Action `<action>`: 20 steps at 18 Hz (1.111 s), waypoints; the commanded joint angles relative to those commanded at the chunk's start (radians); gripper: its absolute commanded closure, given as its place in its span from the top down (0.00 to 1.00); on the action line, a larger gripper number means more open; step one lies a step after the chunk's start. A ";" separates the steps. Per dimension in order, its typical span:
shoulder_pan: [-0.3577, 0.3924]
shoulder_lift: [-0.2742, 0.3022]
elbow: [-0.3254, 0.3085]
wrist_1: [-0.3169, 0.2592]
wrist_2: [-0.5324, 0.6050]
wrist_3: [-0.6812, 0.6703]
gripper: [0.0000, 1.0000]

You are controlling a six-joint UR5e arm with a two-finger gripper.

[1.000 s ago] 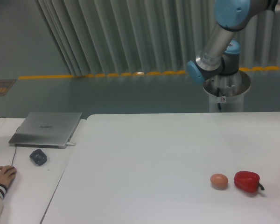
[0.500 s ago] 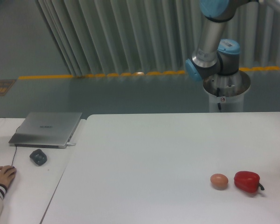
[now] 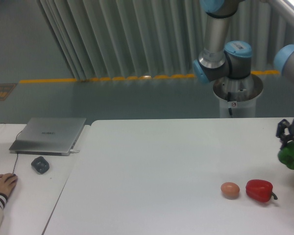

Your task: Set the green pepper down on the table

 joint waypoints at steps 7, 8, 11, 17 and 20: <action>-0.066 -0.005 -0.048 0.014 0.040 0.005 0.50; -0.072 -0.009 -0.051 0.012 0.041 0.002 0.50; -0.075 -0.014 -0.074 0.012 0.044 0.005 0.62; -0.127 -0.037 -0.080 0.043 0.124 -0.012 0.68; -0.127 -0.038 -0.077 0.044 0.124 -0.017 0.83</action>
